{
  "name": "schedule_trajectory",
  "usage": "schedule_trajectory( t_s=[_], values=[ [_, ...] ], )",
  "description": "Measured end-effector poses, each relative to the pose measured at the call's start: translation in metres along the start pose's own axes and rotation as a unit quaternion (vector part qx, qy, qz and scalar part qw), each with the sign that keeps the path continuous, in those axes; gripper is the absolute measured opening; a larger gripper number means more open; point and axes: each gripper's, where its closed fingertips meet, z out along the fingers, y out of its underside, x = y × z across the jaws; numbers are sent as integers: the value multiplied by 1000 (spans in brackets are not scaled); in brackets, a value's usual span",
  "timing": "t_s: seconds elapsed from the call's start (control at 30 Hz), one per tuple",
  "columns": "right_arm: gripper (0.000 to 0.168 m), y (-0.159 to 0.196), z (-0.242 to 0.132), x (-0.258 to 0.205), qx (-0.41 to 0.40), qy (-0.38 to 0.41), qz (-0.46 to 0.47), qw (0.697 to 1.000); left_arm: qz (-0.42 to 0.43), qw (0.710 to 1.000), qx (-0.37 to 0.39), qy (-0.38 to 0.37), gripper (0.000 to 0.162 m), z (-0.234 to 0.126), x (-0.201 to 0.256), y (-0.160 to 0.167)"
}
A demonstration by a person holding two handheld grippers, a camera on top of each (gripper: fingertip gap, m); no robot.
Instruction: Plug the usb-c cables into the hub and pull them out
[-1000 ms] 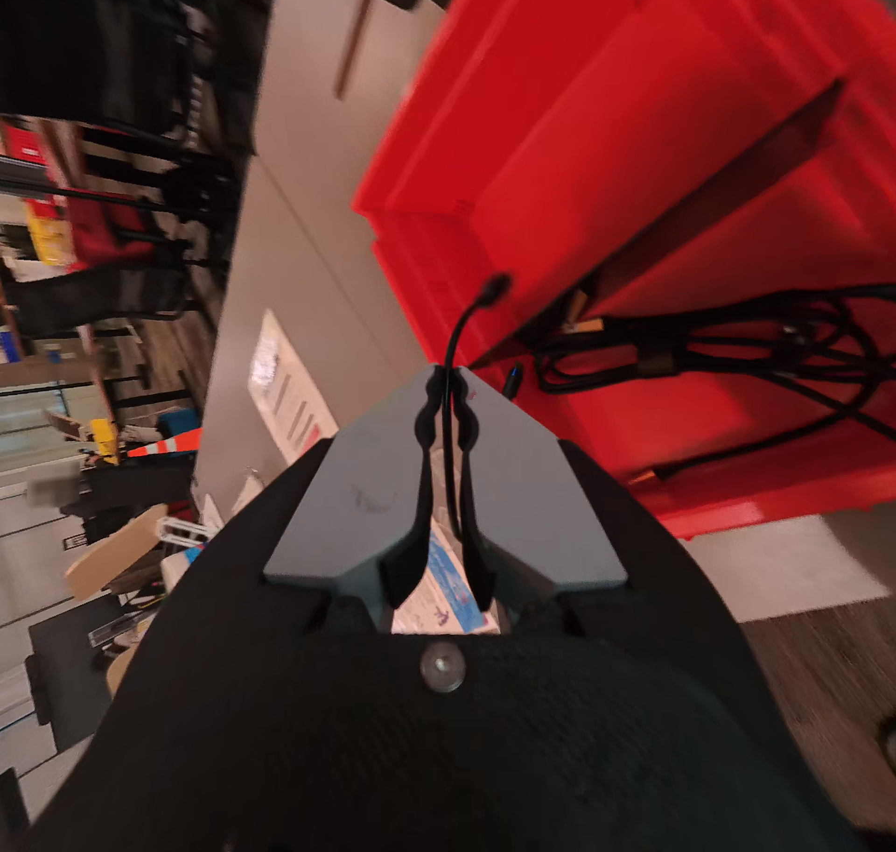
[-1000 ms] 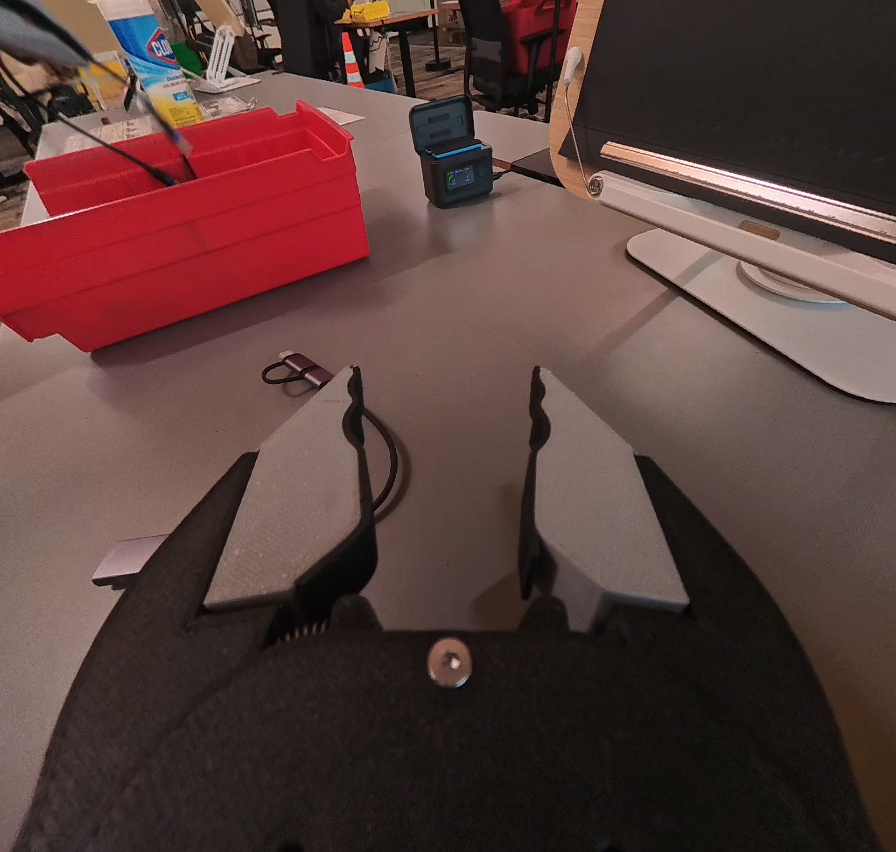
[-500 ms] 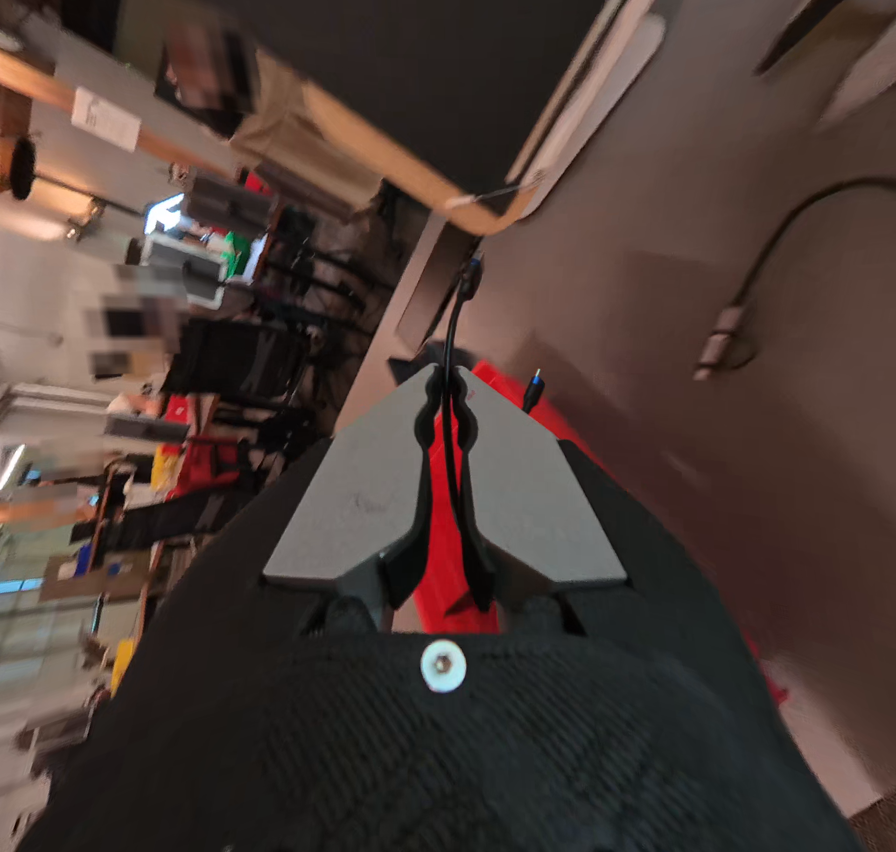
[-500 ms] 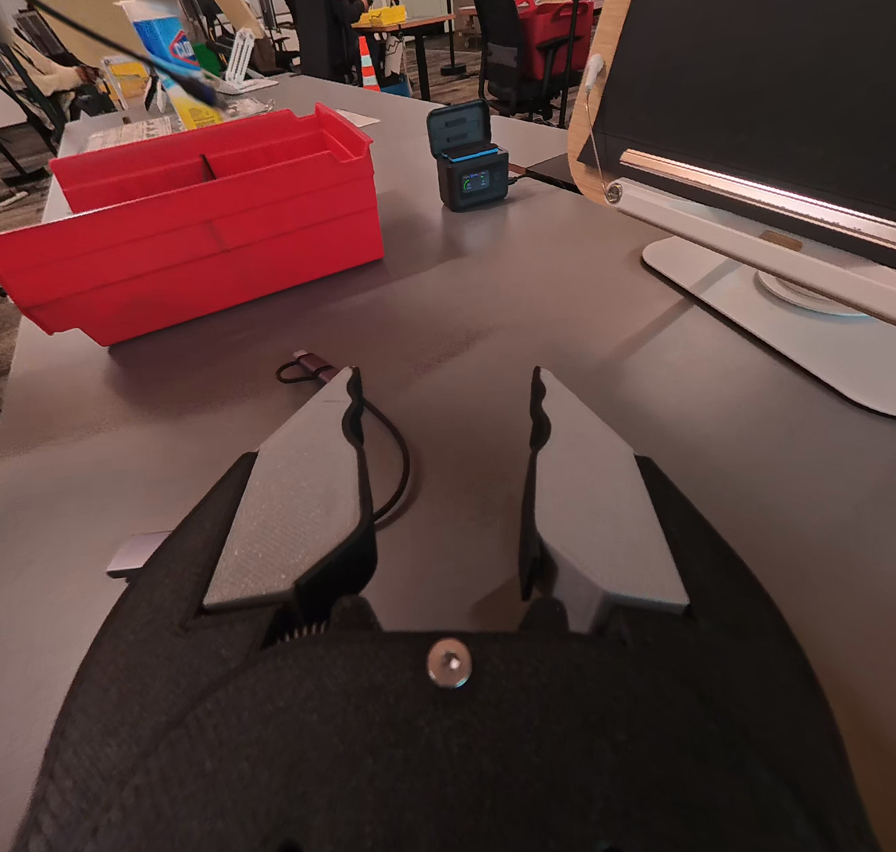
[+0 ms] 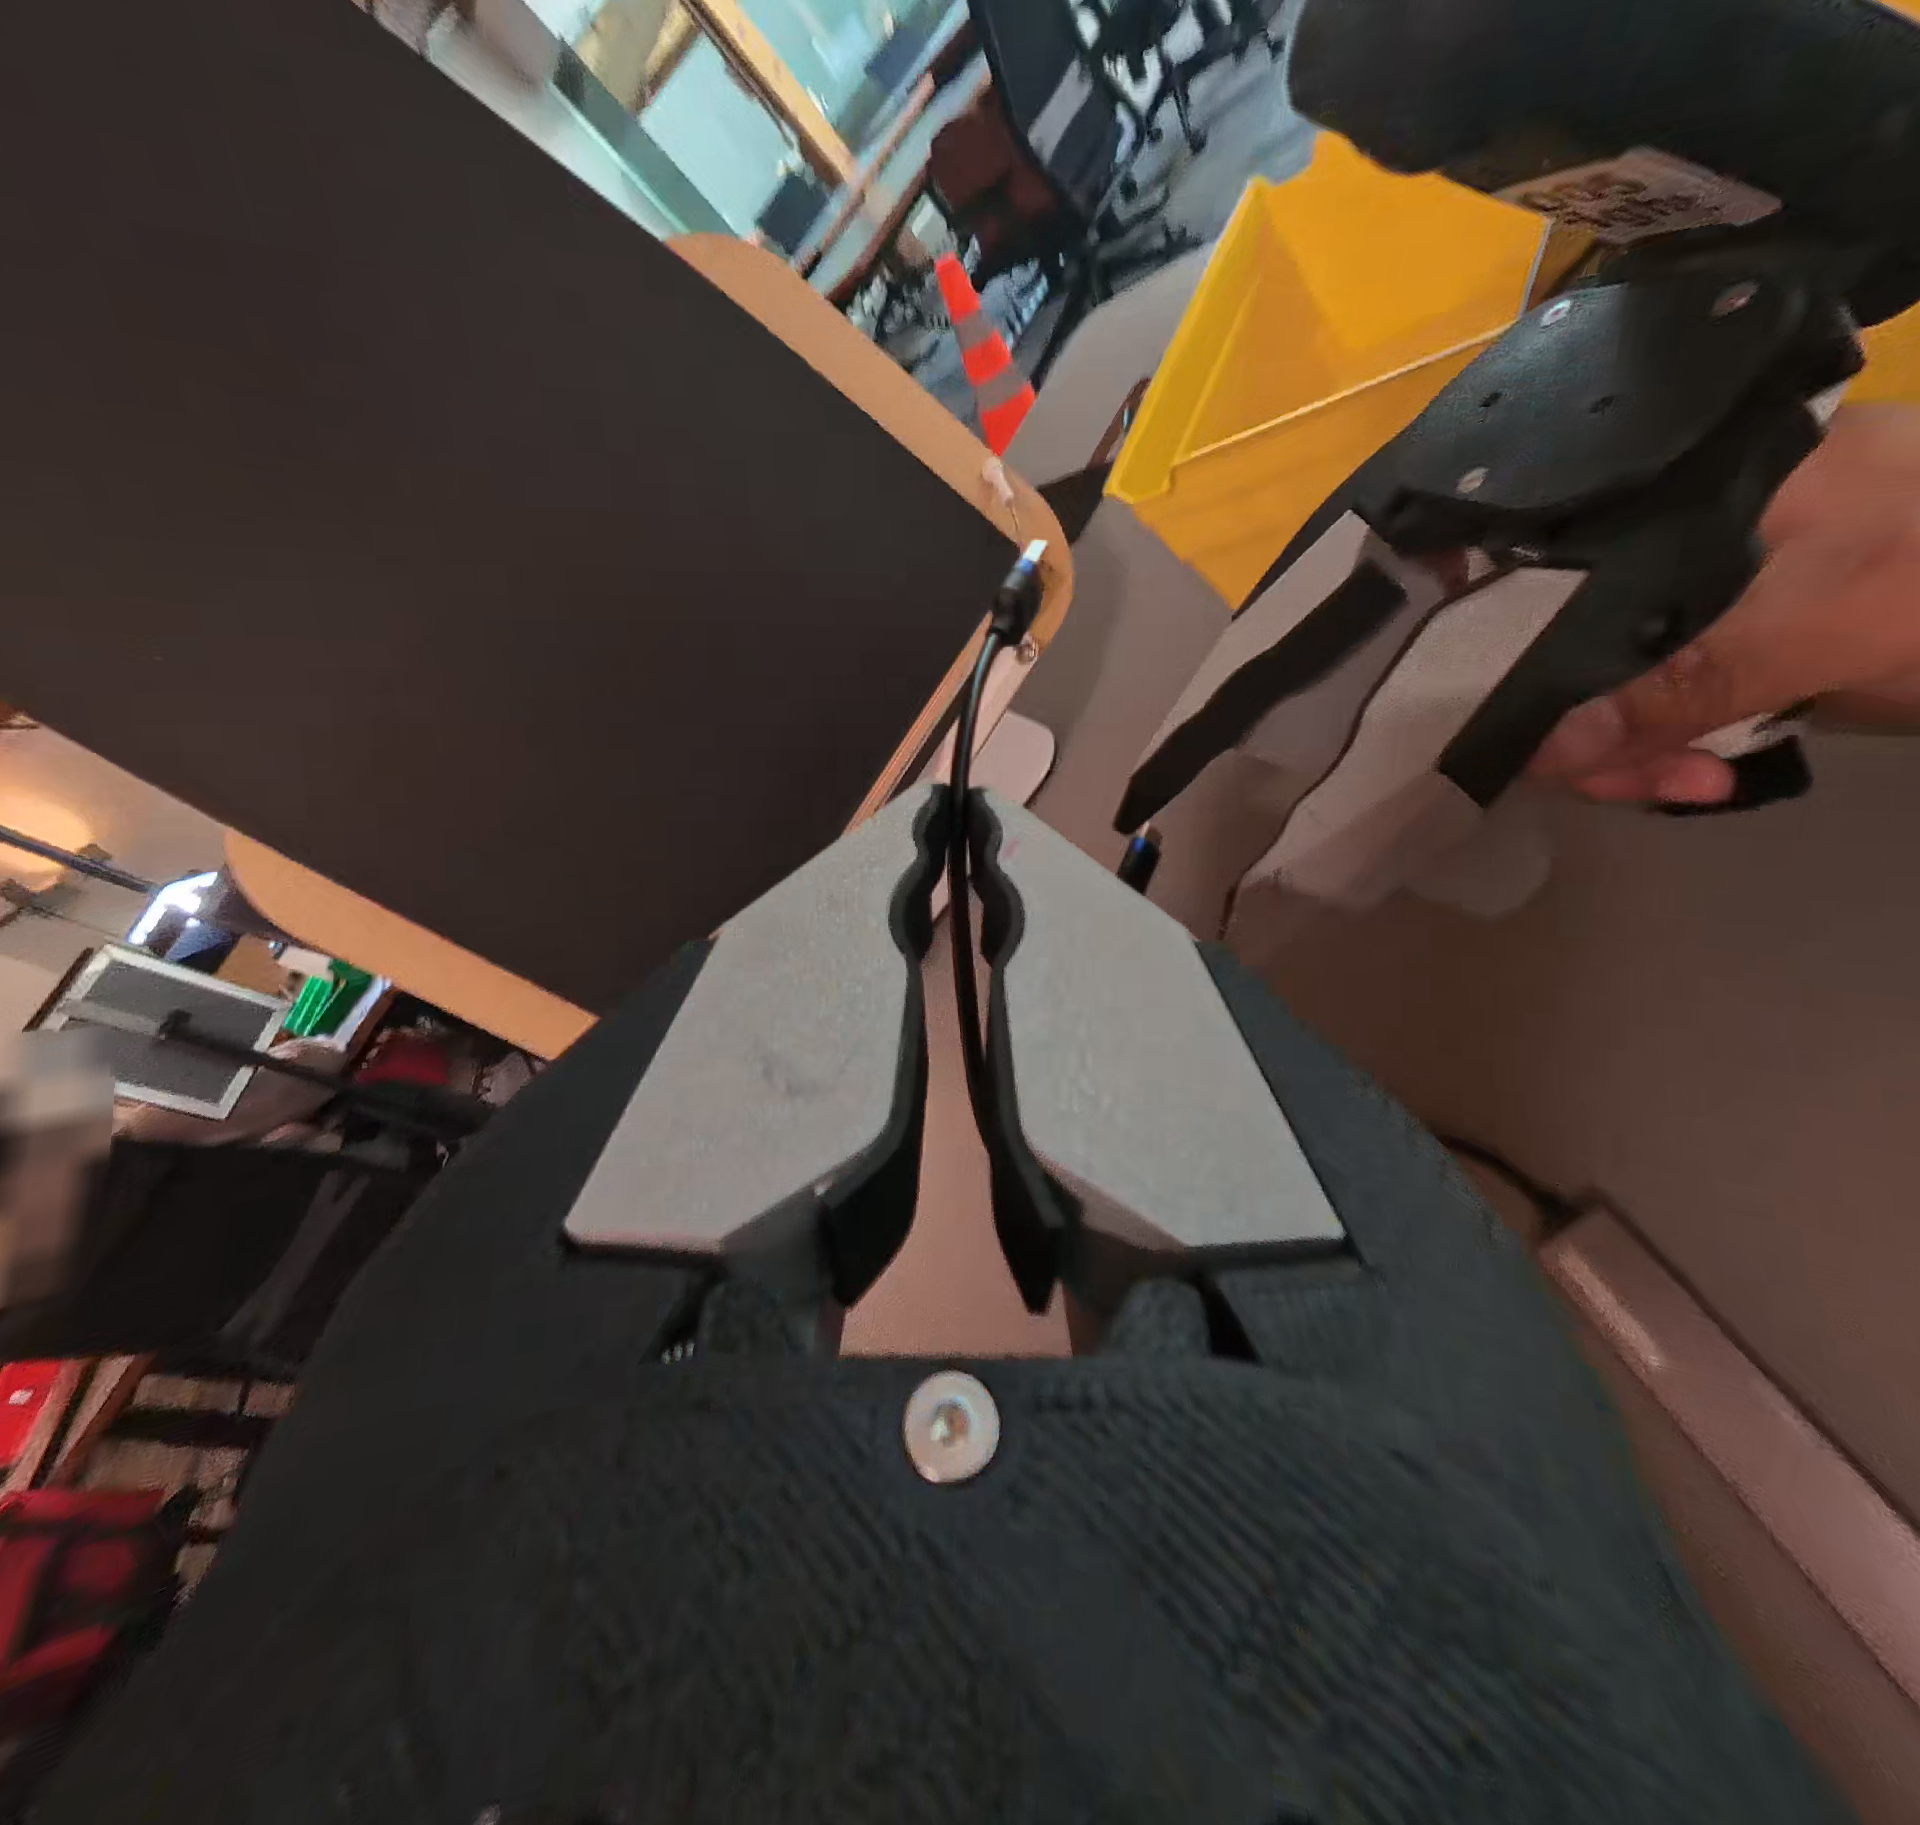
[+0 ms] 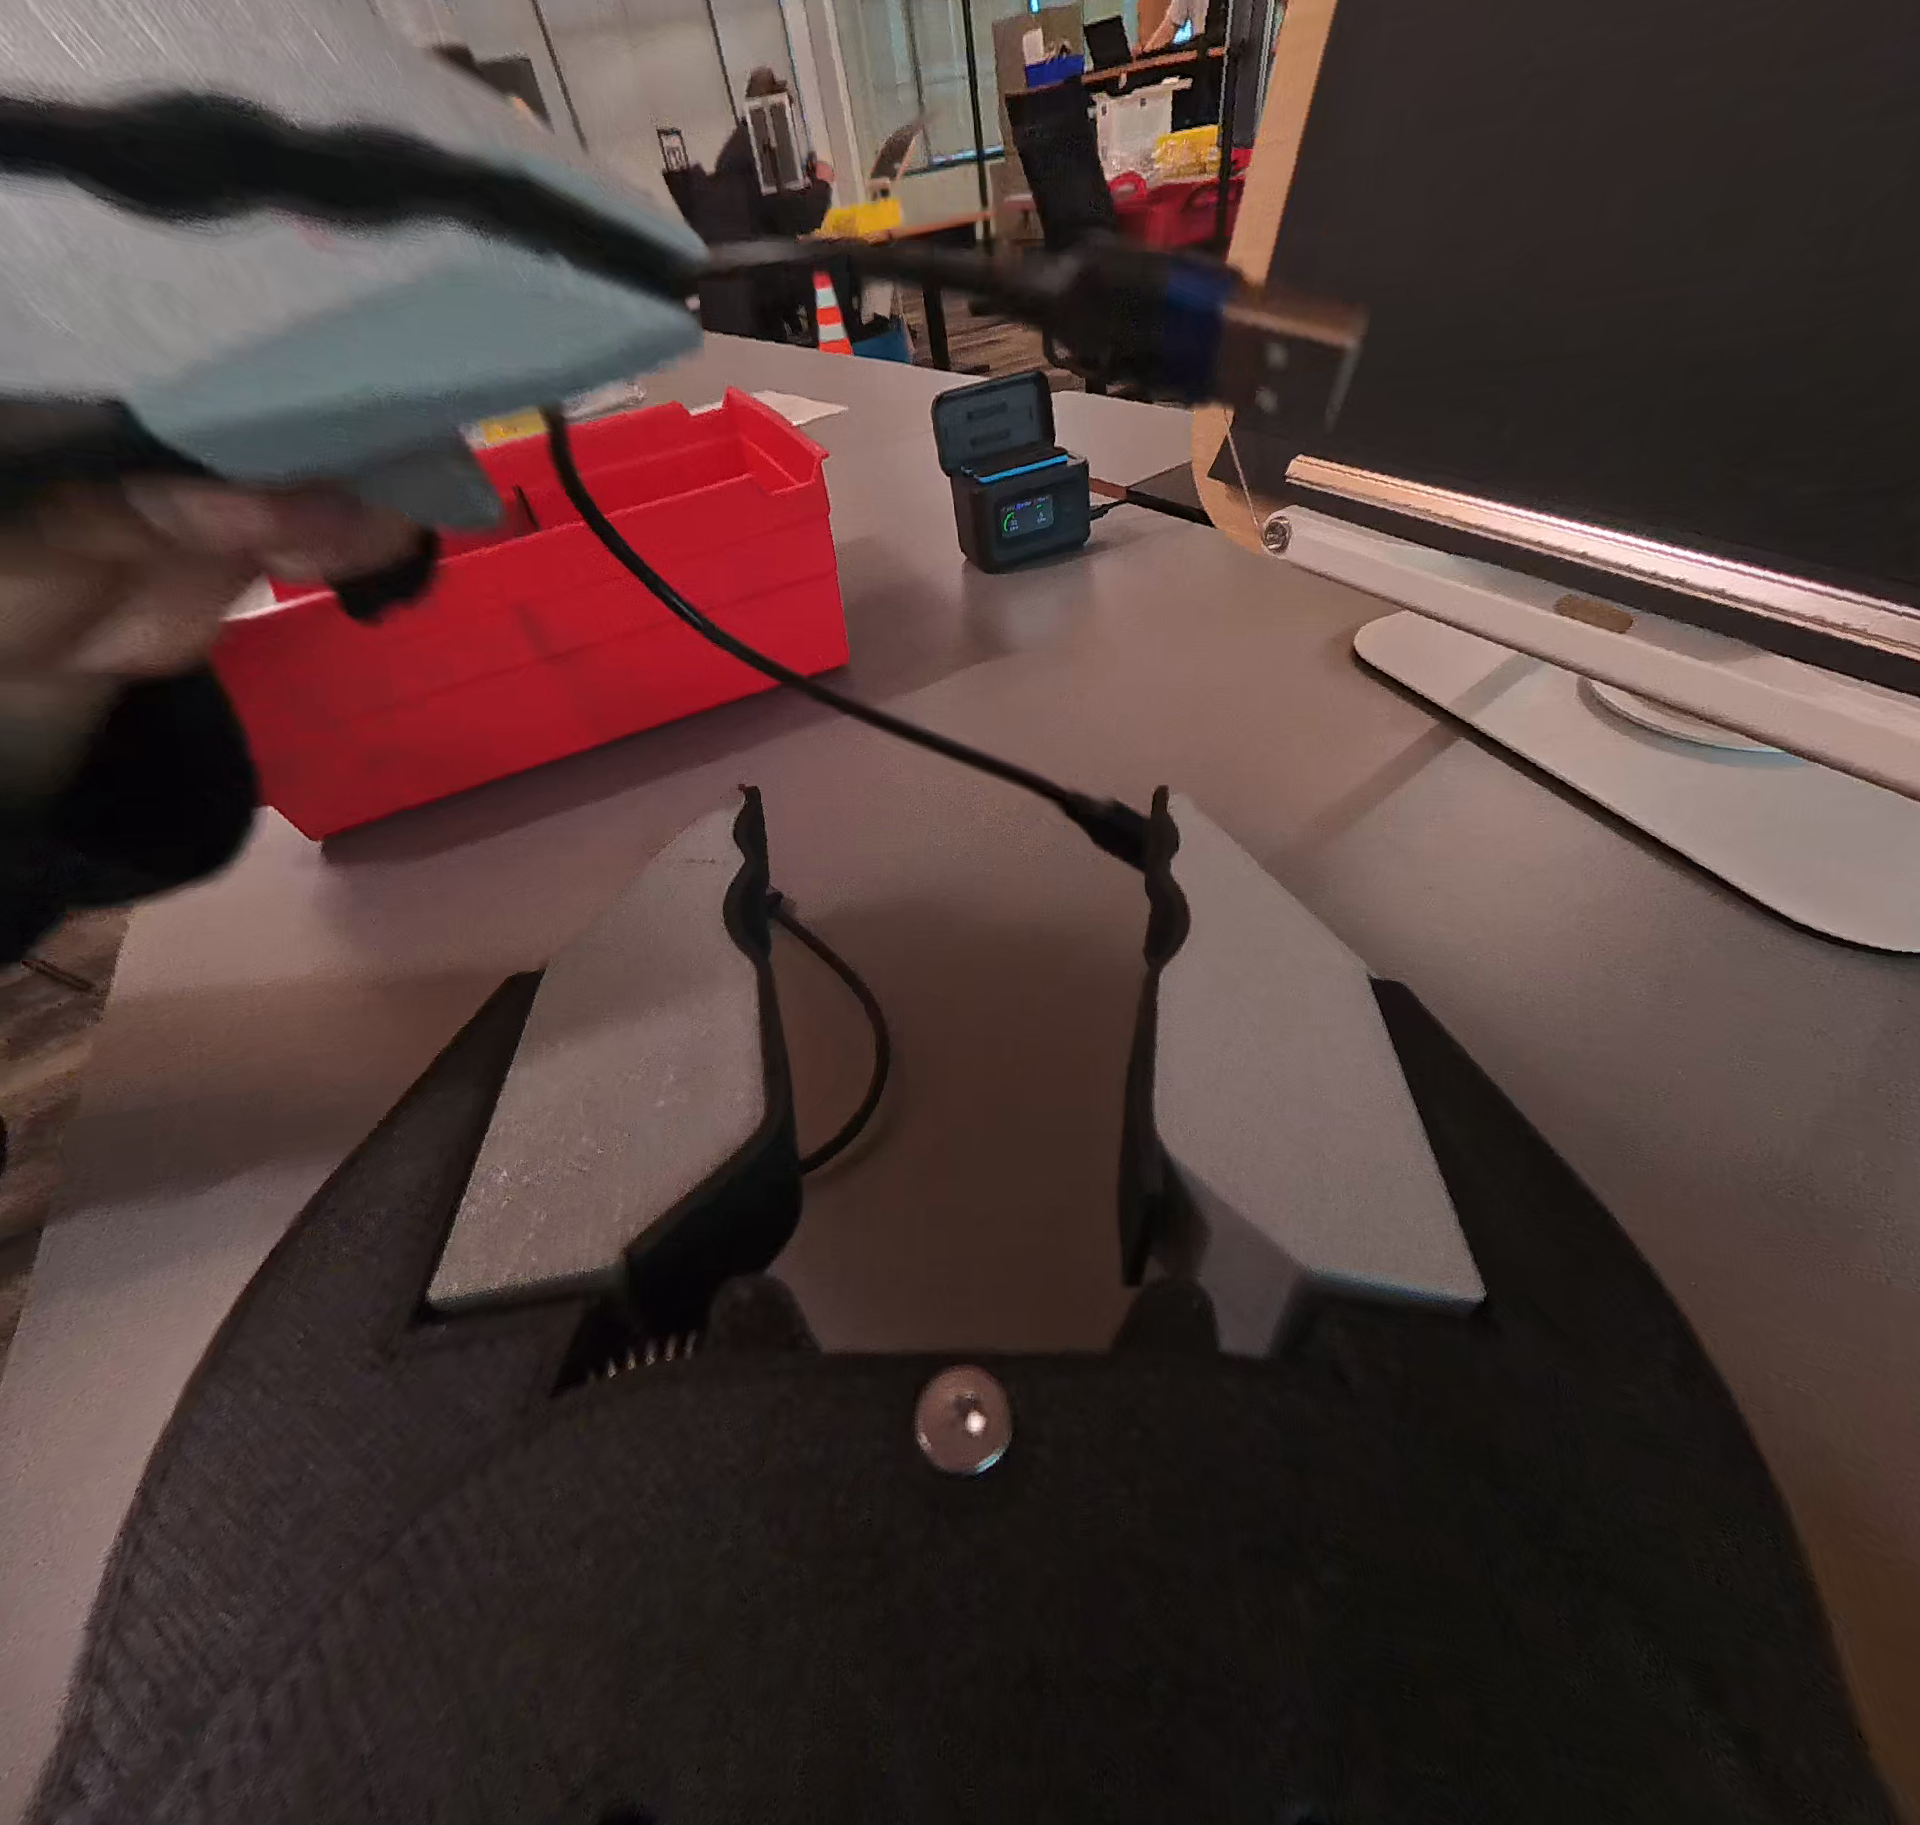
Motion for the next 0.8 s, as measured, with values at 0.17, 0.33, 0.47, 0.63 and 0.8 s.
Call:
schedule_trajectory(
  t_s=[0.17, 0.33, 0.47, 0.63, 0.8],
  values=[
    [72, -8, -5, 5, 25, -14, 39, 999, -7, 998, 58, 7, 1, 25, 28, 26],
    [77, -15, -10, 4, 51, -55, 83, 994, -56, 995, 83, 24, 1, 32, 41, 48],
    [76, -20, -12, 1, 71, -93, 131, 984, -45, 996, 68, 26, 1, 30, 41, 53],
    [72, -24, -14, -1, 86, -124, 166, 974, 4, 997, 67, 43, 1, 27, 55, 56],
    [42, -26, -18, -2, 94, -127, 157, 975, 47, 995, 65, 55, 2, 28, 72, 55]
  ],
)
